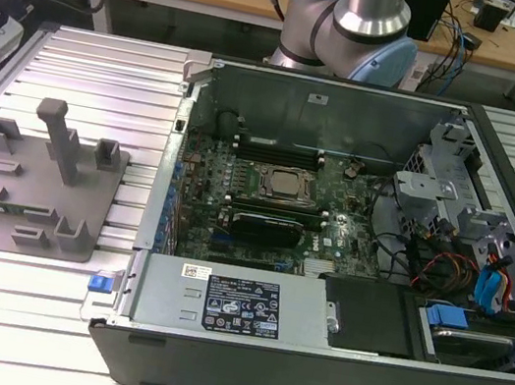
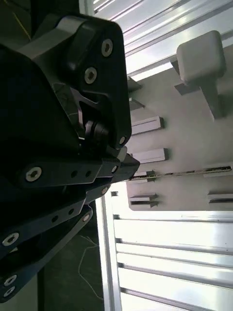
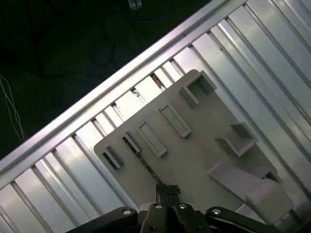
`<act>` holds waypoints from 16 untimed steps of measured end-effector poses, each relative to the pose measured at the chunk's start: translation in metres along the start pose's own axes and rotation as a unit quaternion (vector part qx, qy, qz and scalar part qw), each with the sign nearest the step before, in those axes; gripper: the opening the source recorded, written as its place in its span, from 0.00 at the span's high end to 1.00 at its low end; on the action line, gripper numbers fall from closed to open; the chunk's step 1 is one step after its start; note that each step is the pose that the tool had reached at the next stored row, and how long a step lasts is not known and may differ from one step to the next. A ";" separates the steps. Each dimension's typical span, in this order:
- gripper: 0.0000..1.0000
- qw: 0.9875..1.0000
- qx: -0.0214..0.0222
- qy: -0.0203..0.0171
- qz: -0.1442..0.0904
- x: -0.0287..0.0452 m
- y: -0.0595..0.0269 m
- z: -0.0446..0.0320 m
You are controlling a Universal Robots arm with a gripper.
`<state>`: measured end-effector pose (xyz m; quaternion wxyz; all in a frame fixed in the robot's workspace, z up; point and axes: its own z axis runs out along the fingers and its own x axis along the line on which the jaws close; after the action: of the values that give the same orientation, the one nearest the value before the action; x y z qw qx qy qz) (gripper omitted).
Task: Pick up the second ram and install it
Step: 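Pick up the second ram and move it above second insertion slot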
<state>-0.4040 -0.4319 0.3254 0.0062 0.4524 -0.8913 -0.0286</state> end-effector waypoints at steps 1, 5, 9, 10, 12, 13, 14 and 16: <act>0.92 1.000 0.000 0.001 -0.017 0.0000 0.0000 0.0002; 0.92 0.998 -0.001 0.004 -0.066 0.0000 0.0000 0.0009; 0.92 0.991 -0.002 0.008 -0.135 0.0000 -0.0001 0.0022; 0.92 0.990 -0.002 0.008 -0.144 0.0000 -0.0001 0.0023; 0.92 0.986 -0.002 0.010 -0.168 0.0000 -0.0002 0.0028; 0.92 0.984 -0.003 0.010 -0.177 0.0000 -0.0002 0.0030; 0.92 0.982 -0.003 0.011 -0.186 0.0000 -0.0002 0.0032; 0.92 0.979 -0.003 0.012 -0.204 0.0001 -0.0002 0.0035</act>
<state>-0.4040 -0.4319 0.3218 0.0120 0.6252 -0.7799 -0.0267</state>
